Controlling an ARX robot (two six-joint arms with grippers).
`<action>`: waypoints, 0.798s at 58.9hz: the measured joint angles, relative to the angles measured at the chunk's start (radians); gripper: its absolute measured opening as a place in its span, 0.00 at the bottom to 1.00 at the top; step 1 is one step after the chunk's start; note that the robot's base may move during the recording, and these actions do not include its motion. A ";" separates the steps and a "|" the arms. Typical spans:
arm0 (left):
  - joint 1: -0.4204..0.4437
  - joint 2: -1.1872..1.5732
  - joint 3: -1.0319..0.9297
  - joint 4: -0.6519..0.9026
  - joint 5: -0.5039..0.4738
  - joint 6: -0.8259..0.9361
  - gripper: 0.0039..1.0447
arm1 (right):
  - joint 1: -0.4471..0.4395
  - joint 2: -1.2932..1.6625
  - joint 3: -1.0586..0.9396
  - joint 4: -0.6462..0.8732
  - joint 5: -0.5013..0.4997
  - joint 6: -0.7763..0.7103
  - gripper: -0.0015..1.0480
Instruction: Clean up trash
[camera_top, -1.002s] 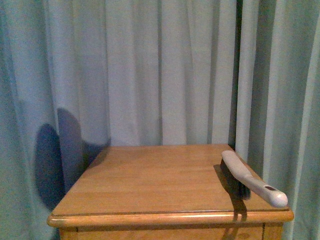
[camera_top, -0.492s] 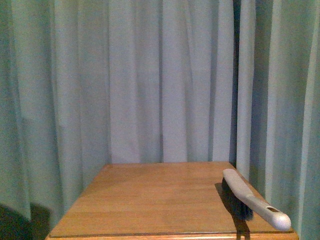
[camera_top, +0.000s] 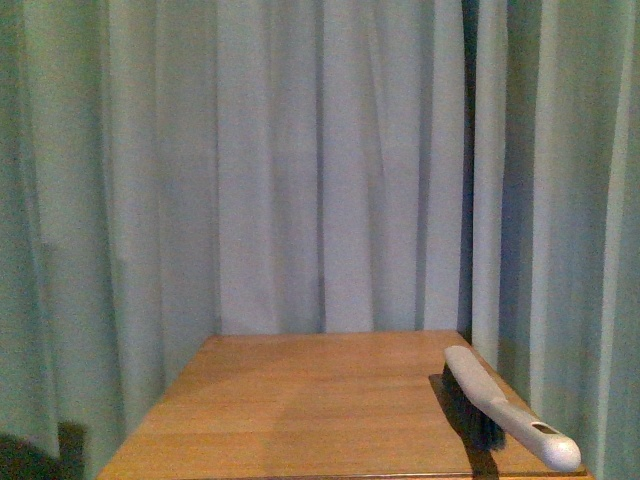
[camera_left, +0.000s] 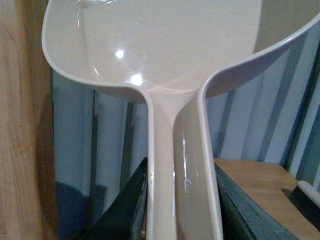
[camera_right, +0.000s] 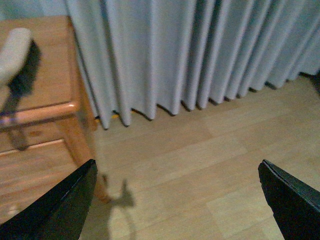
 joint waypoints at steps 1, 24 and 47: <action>0.000 0.000 0.000 0.000 0.000 0.000 0.27 | -0.002 0.044 0.034 -0.005 -0.018 0.015 0.93; 0.000 0.000 0.000 0.000 0.000 0.000 0.27 | 0.138 0.739 0.629 -0.217 -0.096 0.322 0.93; 0.000 0.000 0.000 0.000 0.000 -0.001 0.27 | 0.242 0.991 0.860 -0.318 -0.083 0.449 0.93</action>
